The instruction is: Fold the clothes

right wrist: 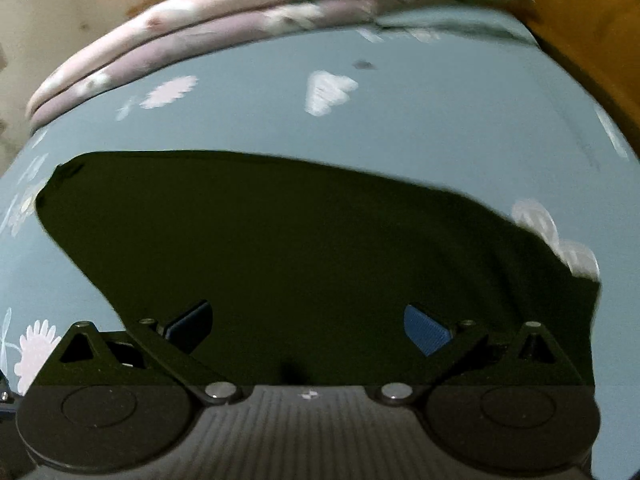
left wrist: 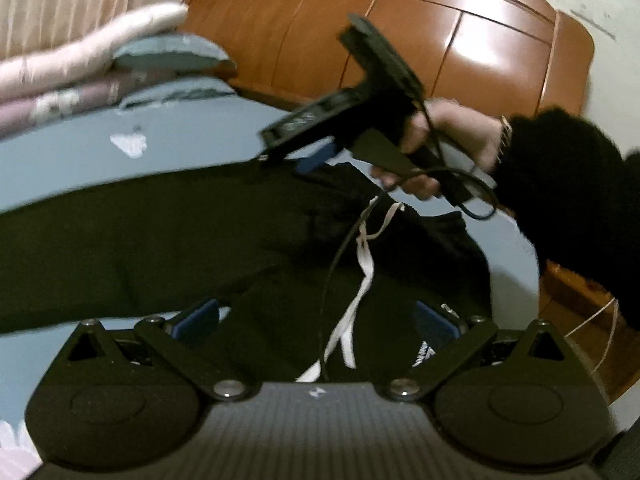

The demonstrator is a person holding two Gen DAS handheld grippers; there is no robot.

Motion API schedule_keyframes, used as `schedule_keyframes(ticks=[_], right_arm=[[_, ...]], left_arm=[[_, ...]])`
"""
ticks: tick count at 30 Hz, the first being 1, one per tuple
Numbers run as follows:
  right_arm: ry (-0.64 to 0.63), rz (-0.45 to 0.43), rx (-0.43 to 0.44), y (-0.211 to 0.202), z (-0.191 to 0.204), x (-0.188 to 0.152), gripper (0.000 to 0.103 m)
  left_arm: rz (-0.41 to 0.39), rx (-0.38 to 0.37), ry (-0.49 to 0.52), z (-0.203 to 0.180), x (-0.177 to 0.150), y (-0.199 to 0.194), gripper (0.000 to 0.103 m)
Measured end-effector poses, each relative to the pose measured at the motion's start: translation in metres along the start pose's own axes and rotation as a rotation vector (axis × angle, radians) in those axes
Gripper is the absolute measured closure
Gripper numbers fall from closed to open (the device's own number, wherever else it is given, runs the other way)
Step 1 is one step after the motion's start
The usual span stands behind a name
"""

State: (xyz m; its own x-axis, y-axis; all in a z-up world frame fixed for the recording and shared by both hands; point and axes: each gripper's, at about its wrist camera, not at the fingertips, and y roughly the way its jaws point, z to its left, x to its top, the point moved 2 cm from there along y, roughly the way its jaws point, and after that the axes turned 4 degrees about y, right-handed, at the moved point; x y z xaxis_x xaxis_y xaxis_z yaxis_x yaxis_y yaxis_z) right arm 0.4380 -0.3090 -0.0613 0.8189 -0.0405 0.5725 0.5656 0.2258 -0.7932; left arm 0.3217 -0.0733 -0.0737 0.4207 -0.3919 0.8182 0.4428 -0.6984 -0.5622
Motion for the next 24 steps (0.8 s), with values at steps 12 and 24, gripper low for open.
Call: schedule_keyframes(ticks=[12, 24], right_arm=[[-0.088, 0.074, 0.109, 0.078, 0.110, 0.071, 0.000], [-0.135, 0.200, 0.269, 0.167, 0.194, 0.108, 0.000]], left_arm=[[0.026, 0.183, -0.092, 0.059, -0.021, -0.041, 0.001], [-0.021, 0.277, -0.225, 0.122, -0.040, -0.081, 0.001]])
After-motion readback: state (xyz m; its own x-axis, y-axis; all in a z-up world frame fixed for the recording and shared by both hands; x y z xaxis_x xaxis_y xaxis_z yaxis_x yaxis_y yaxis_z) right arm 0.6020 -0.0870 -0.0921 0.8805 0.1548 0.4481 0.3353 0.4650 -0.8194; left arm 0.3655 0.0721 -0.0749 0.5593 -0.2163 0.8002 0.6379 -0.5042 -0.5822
